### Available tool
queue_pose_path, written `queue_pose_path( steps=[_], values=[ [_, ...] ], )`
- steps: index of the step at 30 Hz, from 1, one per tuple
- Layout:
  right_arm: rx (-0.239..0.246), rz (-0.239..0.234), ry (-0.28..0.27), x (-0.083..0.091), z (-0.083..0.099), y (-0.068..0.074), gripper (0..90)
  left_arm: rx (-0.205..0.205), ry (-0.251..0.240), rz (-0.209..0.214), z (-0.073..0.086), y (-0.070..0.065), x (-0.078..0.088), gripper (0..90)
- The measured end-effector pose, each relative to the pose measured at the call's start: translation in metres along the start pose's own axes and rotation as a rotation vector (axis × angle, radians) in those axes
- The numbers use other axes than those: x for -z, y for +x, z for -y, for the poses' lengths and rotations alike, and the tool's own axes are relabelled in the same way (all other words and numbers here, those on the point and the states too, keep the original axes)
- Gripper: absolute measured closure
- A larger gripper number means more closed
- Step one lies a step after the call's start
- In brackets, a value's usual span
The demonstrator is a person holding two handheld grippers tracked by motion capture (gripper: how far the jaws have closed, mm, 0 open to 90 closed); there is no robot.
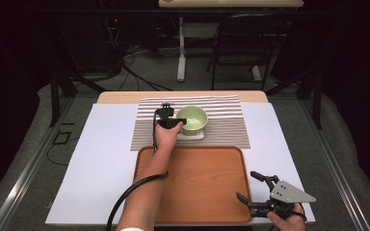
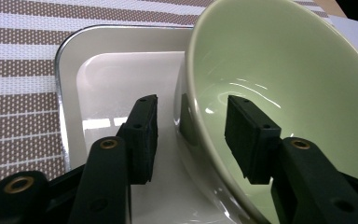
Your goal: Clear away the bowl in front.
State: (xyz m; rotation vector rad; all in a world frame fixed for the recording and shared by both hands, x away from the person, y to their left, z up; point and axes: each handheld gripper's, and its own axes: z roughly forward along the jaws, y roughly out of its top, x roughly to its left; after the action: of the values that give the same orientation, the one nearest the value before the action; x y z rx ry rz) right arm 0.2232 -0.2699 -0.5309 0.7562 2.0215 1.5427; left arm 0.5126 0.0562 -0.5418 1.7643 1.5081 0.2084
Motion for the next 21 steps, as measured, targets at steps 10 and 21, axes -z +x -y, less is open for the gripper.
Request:
queue_pose_path(
  steps=[10, 21],
  values=[
    [-0.003, -0.001, -0.001, 0.0, 0.0, -0.0002, 16.8, 0.024, -0.023, -0.005, -0.0001, -0.0019, -0.0005, 67.1],
    [-0.004, -0.003, -0.001, -0.0002, 0.0, -0.0003, 16.7, 0.069, -0.049, -0.047, 0.0009, -0.0021, 0.0019, 82.2]
  ],
)
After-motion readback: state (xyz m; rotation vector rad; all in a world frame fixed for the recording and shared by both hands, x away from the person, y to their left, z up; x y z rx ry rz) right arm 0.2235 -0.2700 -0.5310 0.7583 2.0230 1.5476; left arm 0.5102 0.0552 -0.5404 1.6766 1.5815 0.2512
